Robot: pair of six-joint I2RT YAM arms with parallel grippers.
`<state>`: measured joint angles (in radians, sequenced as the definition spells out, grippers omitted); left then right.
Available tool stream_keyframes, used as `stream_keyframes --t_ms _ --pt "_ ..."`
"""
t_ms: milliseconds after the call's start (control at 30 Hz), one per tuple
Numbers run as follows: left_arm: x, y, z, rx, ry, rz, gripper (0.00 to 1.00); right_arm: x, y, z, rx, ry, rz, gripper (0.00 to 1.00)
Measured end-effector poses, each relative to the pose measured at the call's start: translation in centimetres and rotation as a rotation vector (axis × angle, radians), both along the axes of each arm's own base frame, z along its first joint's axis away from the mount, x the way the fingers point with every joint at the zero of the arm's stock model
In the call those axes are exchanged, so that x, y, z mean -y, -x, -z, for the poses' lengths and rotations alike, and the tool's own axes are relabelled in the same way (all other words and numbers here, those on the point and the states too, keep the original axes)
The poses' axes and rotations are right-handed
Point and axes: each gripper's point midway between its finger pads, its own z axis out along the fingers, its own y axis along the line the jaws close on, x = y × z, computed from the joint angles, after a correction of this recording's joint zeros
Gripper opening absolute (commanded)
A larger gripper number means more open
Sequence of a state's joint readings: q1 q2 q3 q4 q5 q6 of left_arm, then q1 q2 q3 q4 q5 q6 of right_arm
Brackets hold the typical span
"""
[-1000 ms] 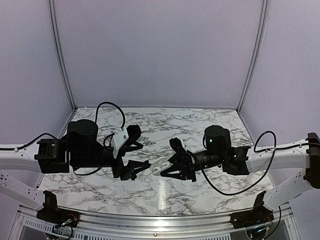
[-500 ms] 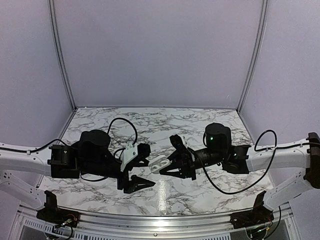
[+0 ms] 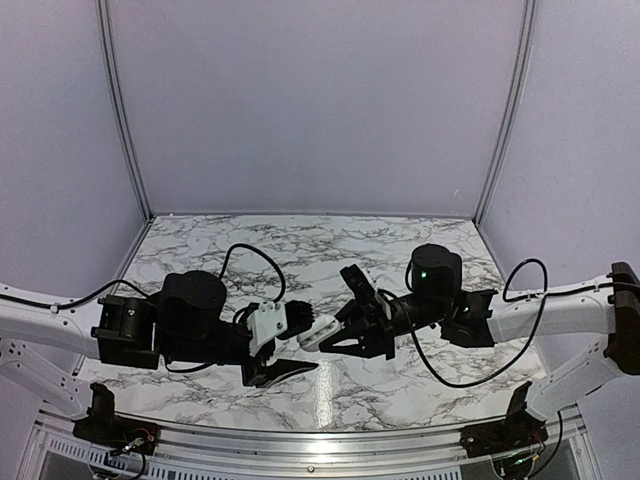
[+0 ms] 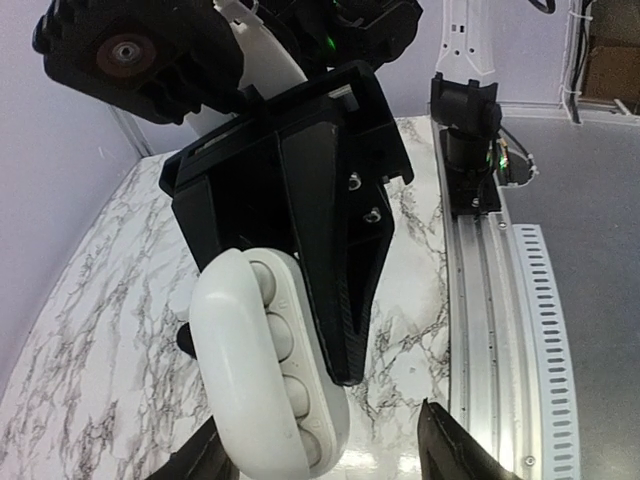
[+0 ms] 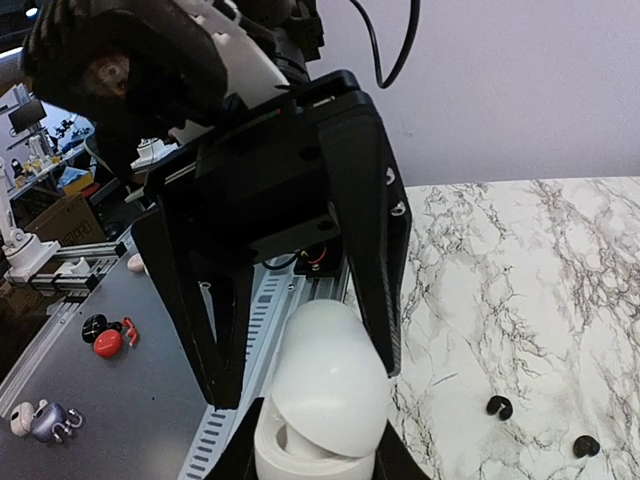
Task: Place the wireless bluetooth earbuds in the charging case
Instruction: Close the charging case with the earbuds inside.
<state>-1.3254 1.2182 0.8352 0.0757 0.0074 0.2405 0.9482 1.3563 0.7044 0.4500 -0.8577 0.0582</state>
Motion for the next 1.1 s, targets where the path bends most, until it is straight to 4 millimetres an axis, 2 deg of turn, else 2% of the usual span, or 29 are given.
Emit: stream_keyframes --t_ms 100,300,467,633,767,833,933,1100 --pt "0.2 -0.5 -0.1 0.064 -0.017 -0.038 0.64 -0.1 -0.3 0.1 -0.026 0.002 0.006 0.0" --pt "0.3 -1.2 -0.2 0.16 -0.05 -0.087 0.58 -0.2 -0.7 0.6 -0.094 0.018 0.012 0.0" --pt "0.3 -1.6 0.1 0.229 -0.086 -0.115 0.49 -0.4 -0.6 0.9 -0.153 0.033 -0.001 0.0" --pt "0.2 -1.7 0.5 0.267 -0.115 -0.126 0.35 -0.4 -0.7 1.3 -0.186 0.044 -0.003 0.0" --pt "0.3 -1.9 0.5 0.278 -0.13 -0.141 0.32 -0.3 -0.9 1.2 -0.183 0.038 -0.002 0.0" --pt "0.3 -1.9 0.5 0.284 -0.135 -0.144 0.35 -0.3 -0.9 1.2 -0.181 0.036 -0.003 0.0" --pt "0.3 -1.9 0.5 0.298 -0.146 -0.148 0.53 -0.3 -0.9 1.1 -0.179 0.035 -0.003 0.0" --pt "0.3 -1.8 1.0 0.342 -0.187 -0.139 0.61 -0.4 -0.9 1.3 -0.202 0.045 -0.005 0.0"
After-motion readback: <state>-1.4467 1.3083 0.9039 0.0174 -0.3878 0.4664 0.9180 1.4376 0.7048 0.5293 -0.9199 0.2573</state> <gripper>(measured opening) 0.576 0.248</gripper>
